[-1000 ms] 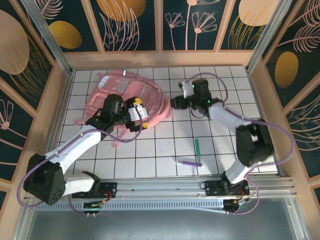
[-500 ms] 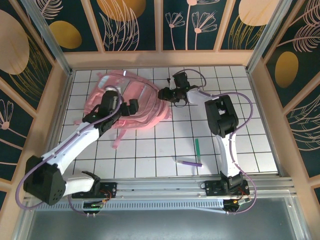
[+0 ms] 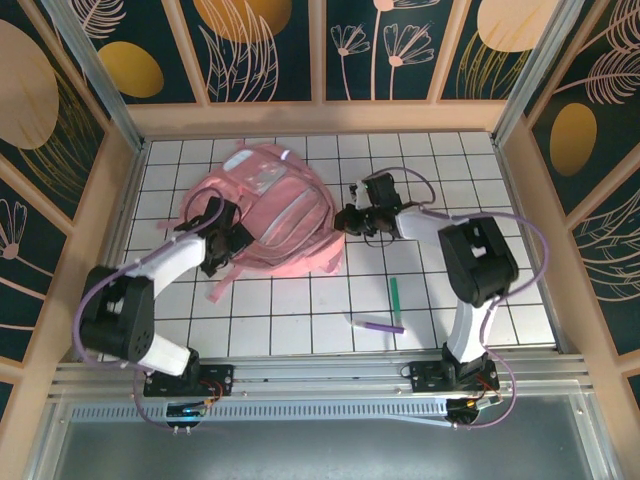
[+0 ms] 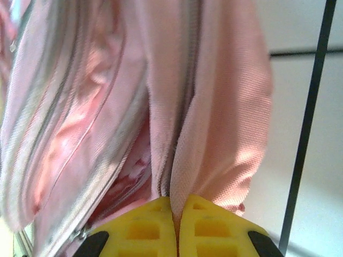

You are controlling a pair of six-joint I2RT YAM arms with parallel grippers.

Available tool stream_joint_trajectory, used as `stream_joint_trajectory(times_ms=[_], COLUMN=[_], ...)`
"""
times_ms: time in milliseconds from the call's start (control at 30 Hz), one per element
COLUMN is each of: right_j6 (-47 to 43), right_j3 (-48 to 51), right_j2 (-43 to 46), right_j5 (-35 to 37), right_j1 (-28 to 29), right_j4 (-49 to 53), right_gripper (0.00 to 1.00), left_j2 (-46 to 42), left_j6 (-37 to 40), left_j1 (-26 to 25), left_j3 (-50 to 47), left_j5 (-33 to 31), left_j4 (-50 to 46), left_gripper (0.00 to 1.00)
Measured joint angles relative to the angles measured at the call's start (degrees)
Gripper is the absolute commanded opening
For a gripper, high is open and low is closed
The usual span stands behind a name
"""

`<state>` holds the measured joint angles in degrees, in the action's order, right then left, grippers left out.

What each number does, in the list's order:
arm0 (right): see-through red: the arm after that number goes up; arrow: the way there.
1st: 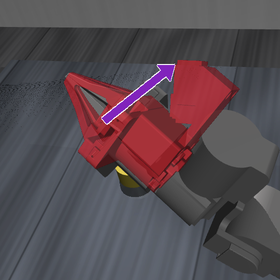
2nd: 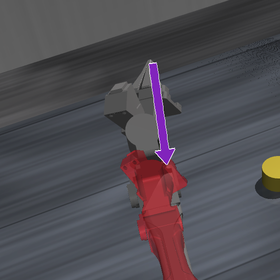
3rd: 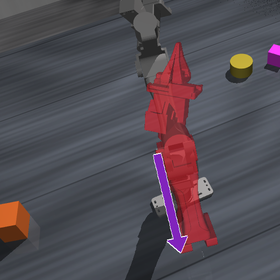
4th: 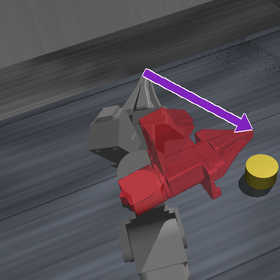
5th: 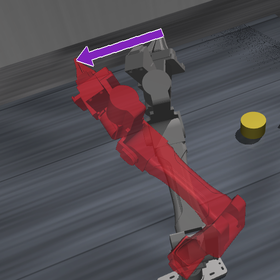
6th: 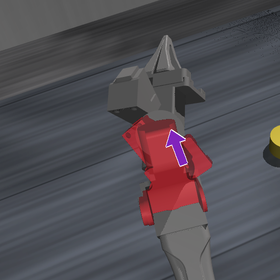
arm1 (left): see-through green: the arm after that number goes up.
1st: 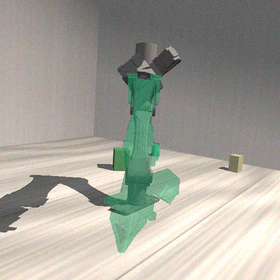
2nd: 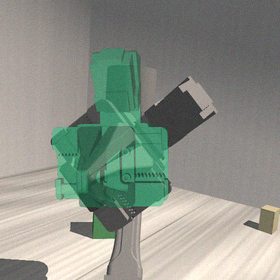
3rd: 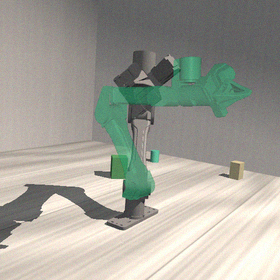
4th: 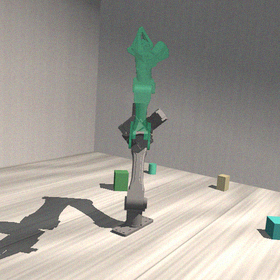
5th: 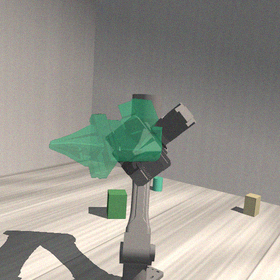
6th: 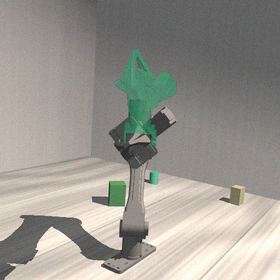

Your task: Pack the student bag

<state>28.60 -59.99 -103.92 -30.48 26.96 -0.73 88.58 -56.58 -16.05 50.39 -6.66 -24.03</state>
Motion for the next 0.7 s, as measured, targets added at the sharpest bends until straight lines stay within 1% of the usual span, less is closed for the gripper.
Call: stream_joint_trajectory(times_ms=[67,133,200,300,400,500,600,700], right_j6=[0.94,1.81,2.16,2.75,1.88,-0.46,-4.46,-8.94], right_j3=[3.32,5.7,7.21,8.61,8.94,8.33,5.97,2.71], right_j2=[3.65,6.1,6.82,6.93,7.72,9.18,10.43,11.5], right_j5=[1.33,2.43,1.88,0.26,-0.59,-0.63,-0.55,0.68], right_j1=[1.55,4.0,6.38,9.92,10.73,9.97,9.2,8.61], right_j4=[-0.33,-0.42,-0.39,-0.37,0.28,2.73,6.38,9.35], right_gripper=[0.08,0.19,0.26,0.31,0.34,0.37,0.39,0.39], left_j2=[3.67,5.99,7.1,6.93,4.48,-0.02,-4.07,-4.44], left_j6=[0.76,1.49,2.64,5.14,6.25,5.97,5.77,5.25], left_j1=[0.28,0.63,1.01,1.05,0.85,-0.33,-3.91,-6.58], left_j3=[4.04,8.04,11.69,16.0,16.72,15.06,14.03,14.05], left_j5=[-0.74,-2.1,-3.04,-2.95,-2.12,-1.18,-1.14,-0.26], left_j4=[-0.04,0.09,0.76,1.84,1.64,-0.48,-4.17,-7.43], left_gripper=[0.96,0.95,0.95,0.96,0.96,0.9,0.89,0.86])
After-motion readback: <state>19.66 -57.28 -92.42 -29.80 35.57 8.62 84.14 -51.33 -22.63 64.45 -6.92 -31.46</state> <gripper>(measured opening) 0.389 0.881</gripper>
